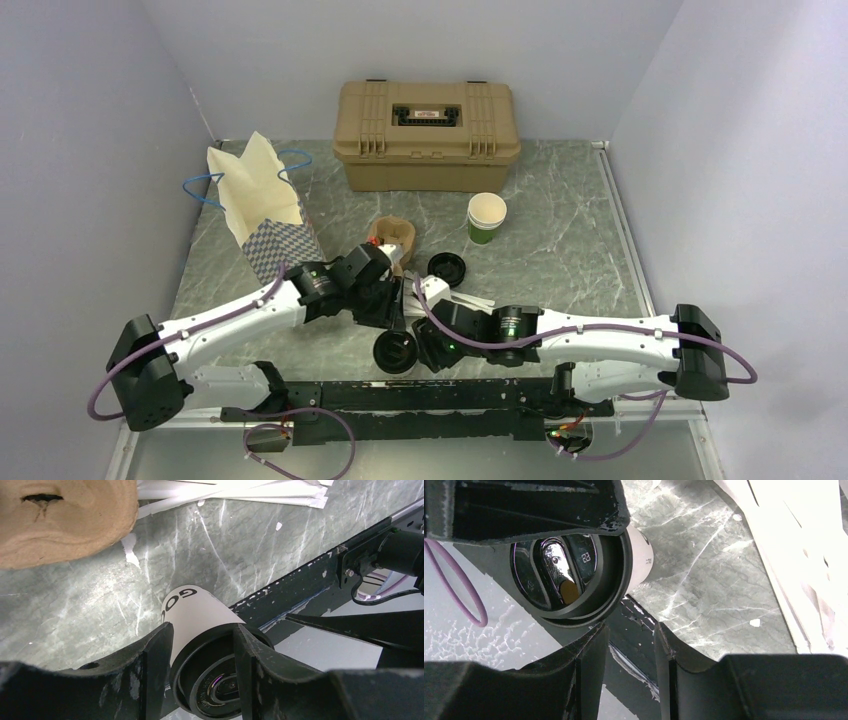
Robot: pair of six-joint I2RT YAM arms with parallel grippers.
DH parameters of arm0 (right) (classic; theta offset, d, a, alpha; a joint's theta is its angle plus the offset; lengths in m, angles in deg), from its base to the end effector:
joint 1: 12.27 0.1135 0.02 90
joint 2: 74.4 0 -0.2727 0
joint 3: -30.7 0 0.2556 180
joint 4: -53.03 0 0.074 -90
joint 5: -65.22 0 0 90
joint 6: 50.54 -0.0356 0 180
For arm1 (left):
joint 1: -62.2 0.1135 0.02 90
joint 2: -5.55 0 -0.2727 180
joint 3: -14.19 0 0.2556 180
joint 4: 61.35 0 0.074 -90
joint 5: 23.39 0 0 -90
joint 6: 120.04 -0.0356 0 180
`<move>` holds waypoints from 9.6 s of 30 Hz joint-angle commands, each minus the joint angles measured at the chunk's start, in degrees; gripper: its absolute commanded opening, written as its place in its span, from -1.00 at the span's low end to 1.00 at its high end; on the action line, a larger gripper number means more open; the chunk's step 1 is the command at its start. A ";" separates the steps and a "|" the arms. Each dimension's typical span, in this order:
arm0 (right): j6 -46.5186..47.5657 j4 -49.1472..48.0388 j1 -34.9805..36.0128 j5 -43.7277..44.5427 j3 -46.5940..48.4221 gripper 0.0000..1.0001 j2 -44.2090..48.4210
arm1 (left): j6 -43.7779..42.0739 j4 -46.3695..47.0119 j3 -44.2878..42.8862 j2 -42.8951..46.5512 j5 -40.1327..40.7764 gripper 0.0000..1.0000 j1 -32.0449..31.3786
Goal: Pack the takeout coffee
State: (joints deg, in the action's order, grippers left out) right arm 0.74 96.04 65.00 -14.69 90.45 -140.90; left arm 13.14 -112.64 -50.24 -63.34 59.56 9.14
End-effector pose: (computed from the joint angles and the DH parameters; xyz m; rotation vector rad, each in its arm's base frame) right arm 0.0580 0.2284 0.2503 -0.7623 2.4290 0.6714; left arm 0.1396 -0.1930 0.2577 0.2874 2.7220 -0.7403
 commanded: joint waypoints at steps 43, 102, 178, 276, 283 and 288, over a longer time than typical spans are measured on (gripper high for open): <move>0.79 2.81 -0.48 -3.66 12.19 -0.02 -2.92 | 7.20 -13.34 2.95 17.09 9.21 0.12 0.56; 4.22 10.86 -1.24 0.59 23.49 -0.38 -13.48 | 6.19 -8.52 5.14 18.08 6.11 0.14 0.56; 5.63 19.81 4.64 -4.37 16.68 -1.00 -28.95 | 6.04 -5.10 8.97 16.54 4.63 -0.07 0.53; 17.45 9.95 -1.28 6.70 33.79 0.78 -18.53 | -7.23 -38.28 -34.89 23.22 36.43 0.95 0.59; 21.03 9.75 -5.57 6.17 36.15 0.79 -17.33 | -6.08 -46.03 -45.32 19.29 50.54 0.96 0.55; 22.63 9.54 -8.79 5.32 35.87 0.79 -15.87 | -5.04 -50.64 -51.42 12.87 60.10 0.88 0.57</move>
State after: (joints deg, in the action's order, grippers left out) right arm 20.74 106.60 58.25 -9.69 124.06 -160.12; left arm 6.89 -158.08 -97.12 -44.69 108.63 9.77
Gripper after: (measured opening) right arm 0.891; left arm 0.955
